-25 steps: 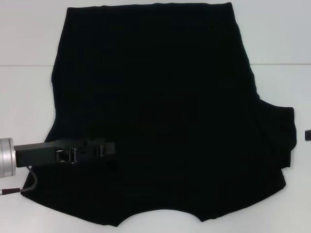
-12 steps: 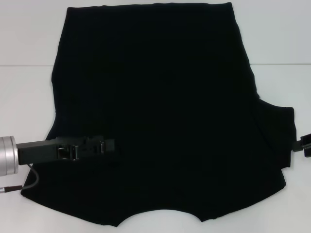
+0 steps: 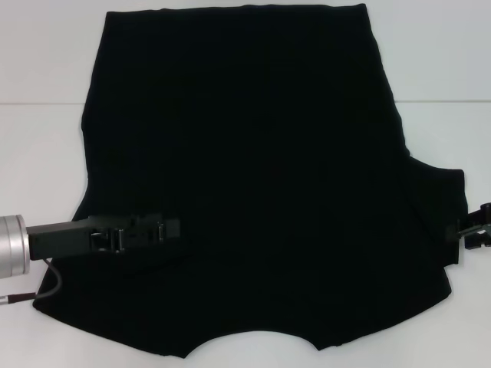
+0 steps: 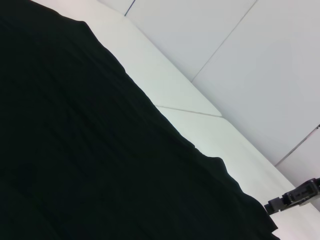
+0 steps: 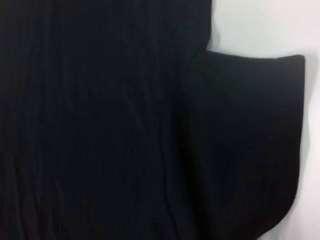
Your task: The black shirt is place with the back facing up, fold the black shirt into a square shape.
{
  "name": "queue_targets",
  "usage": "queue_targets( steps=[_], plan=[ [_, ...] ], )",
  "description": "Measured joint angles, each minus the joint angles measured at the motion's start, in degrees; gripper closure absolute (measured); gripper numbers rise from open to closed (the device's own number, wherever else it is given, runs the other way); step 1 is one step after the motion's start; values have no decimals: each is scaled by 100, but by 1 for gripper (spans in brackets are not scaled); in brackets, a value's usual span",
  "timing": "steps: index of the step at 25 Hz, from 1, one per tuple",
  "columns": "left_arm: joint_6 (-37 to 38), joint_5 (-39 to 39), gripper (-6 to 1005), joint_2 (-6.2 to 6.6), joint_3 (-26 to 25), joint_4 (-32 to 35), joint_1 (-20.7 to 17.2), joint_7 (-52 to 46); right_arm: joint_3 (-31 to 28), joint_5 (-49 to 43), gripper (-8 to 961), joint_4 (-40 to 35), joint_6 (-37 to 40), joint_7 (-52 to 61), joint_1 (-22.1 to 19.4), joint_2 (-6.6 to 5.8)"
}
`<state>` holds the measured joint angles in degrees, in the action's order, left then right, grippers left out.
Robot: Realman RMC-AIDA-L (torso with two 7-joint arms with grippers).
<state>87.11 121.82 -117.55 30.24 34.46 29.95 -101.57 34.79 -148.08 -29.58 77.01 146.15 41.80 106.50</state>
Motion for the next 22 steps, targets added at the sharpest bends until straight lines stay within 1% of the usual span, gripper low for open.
queue_targets(
  steps=[5, 11, 17, 22],
  plan=[
    [-2, -7, 427, -7, 0, 0, 5, -1, 72, -13, 506, 70, -127, 26, 42, 24],
    [-41, -19, 427, -11, 0, 0, 12, -6, 109, -18, 528, 73, -236, 36, 73, 99],
    [-63, -44, 428, -14, 0, 0, 11, -20, 373, -20, 550, 73, -328, 120, 106, 161],
    [-63, -68, 429, -14, -3, 7, 1, -21, 430, -17, 569, 44, -322, 123, 119, 169]
  ],
)
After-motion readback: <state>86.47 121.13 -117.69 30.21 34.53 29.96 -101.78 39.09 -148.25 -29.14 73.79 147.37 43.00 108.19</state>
